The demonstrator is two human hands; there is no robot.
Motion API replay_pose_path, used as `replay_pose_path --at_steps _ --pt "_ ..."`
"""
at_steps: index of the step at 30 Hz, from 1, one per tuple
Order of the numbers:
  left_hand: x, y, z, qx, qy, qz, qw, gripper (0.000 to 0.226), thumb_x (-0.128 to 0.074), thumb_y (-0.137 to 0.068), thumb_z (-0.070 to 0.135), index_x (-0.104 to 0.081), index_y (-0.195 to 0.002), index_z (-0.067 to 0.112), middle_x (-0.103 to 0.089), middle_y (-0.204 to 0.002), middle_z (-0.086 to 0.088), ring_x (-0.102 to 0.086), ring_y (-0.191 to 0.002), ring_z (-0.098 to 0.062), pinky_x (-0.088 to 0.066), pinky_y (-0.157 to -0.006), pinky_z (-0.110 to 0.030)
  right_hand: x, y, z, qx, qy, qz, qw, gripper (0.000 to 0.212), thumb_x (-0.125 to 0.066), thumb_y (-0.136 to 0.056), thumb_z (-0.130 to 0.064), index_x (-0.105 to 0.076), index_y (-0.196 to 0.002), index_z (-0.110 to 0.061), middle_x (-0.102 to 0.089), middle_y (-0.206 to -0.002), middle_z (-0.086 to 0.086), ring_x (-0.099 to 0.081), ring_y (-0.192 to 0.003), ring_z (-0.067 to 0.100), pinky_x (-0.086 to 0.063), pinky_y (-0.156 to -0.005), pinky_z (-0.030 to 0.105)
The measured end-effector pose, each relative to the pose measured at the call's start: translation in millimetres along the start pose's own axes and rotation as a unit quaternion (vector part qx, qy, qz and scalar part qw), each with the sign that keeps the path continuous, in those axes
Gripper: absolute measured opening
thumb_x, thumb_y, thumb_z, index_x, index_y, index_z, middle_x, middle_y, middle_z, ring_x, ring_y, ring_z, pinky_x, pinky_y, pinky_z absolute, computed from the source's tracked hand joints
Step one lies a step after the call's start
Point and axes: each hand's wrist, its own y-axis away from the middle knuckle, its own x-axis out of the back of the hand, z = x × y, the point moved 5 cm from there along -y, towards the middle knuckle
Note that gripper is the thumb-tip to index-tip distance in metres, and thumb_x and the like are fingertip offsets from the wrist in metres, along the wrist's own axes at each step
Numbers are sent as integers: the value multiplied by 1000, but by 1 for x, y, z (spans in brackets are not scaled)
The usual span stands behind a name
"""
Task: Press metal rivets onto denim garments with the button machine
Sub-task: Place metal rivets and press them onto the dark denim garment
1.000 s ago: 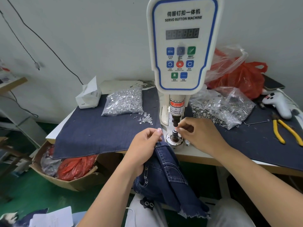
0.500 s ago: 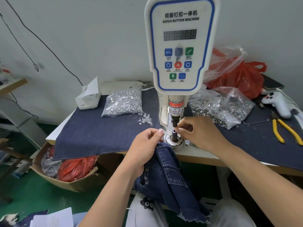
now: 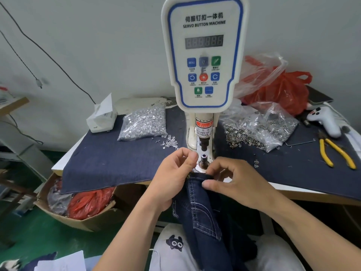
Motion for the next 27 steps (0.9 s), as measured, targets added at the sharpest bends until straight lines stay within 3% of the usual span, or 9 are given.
replay_pose_path --at_steps 4,7,11,14,17,20,24,27 --pt "1 4 1 -31 -109 -78 991 18 -70 -91 52 -71 -83 35 -69 -81 13 -63 -77 -3 -51 -72 -21 8 2 3 -3 -72 -18 997 15 -81 -86 -38 -68 -85 -30 -72 -85 -9 -64 -79 6 -49 -76 21" --pt "1 11 -3 -14 -153 -152 976 21 -78 -94 42 -79 -105 24 -79 -101 2 -75 -95 -17 -59 -87 -34 13 3 9 -33 -98 -44 994 22 -75 -80 -51 -68 -85 -31 -71 -83 -8 -62 -79 5 -47 -75 20" --pt "11 12 -7 -43 -48 -122 991 24 -74 -98 23 -74 -114 6 -73 -108 -17 -70 -101 -30 -56 -91 -40 14 3 24 -73 40 -150 985 19 -68 -92 -53 -65 -82 -37 -63 -86 -19 -52 -77 -14 -34 -70 2" --pt "11 13 -22 4 57 -102 993 21 -70 -98 23 -69 -105 3 -69 -101 -20 -67 -90 -29 -57 -82 -36 16 1 34 -102 59 -173 978 16 -61 -99 -45 -63 -83 -44 -53 -102 -12 -50 -83 -16 -31 -74 4" --pt "13 7 -28 48 46 -53 996 19 -64 -99 32 -64 -91 15 -63 -87 -9 -60 -78 -19 -51 -71 -27 18 -5 35 -98 -30 -128 986 18 -61 -101 -41 -65 -85 -33 -60 -89 -14 -53 -80 -3 -38 -79 17" --pt "11 -3 -26 54 -39 -32 997 26 -57 -101 42 -63 -80 27 -63 -82 4 -57 -77 -10 -47 -72 -24 19 -14 38 -114 -100 -61 987 27 -62 -87 -47 -61 -73 -25 -47 -72 -4 -43 -71 12 -35 -70 29" --pt "7 -19 -26 58 -116 34 991 32 -50 -98 48 -49 -72 30 -52 -74 13 -49 -72 -6 -40 -74 -33 12 -26 53 -151 -149 22 977 45 -63 -75 -57 -55 -70 -13 -39 -69 4 -35 -66 20 -30 -63 35" --pt "8 -27 -28 61 -147 66 985 32 -48 -96 50 -46 -73 29 -50 -74 11 -47 -74 -10 -39 -77 -39 6 -31 66 -175 -195 48 964 37 -65 -74 -56 -60 -63 -21 -40 -60 -3 -35 -58 13 -28 -56 31"
